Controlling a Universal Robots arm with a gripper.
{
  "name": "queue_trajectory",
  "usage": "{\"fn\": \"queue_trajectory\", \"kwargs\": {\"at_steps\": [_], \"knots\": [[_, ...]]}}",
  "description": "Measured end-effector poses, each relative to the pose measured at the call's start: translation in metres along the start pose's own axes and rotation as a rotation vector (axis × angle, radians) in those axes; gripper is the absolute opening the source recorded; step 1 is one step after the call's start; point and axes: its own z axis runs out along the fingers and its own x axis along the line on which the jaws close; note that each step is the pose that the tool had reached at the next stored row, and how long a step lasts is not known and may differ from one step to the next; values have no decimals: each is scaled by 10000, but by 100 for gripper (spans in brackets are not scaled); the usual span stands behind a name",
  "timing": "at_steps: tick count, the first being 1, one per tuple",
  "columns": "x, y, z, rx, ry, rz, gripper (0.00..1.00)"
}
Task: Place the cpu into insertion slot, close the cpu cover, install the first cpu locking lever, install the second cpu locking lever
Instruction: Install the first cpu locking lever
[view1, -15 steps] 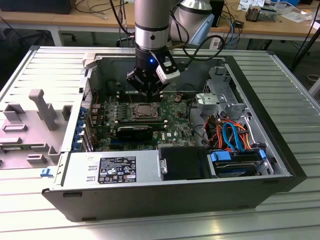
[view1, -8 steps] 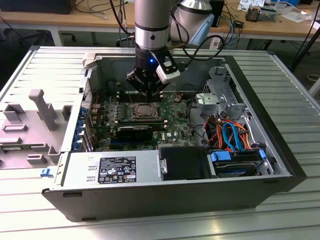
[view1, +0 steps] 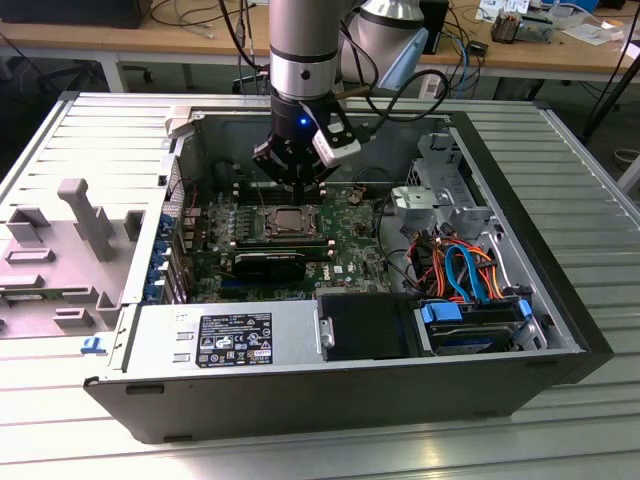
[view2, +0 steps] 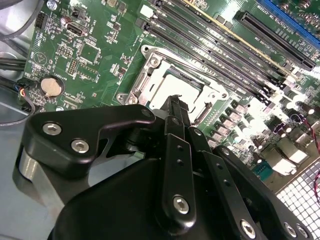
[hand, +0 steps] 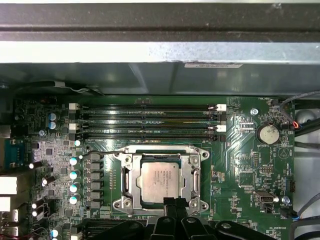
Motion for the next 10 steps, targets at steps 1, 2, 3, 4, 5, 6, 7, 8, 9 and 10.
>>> {"fn": "queue_trajectory", "kwargs": {"at_steps": [1, 2, 3, 4, 5, 6, 7, 8, 9, 10], "knots": [[0, 0, 0, 0, 0, -10, 11], [0, 0, 0, 0, -1, -16, 11], [0, 0, 0, 0, -1, -27, 11], [0, 0, 0, 0, -1, -33, 11], [0, 0, 0, 0, -1, -42, 11], [0, 0, 0, 0, -2, -50, 11], [0, 0, 0, 0, -2, -58, 11], [0, 0, 0, 0, -3, -65, 11], [0, 0, 0, 0, -3, -78, 11], [0, 0, 0, 0, -4, -96, 11]]}}
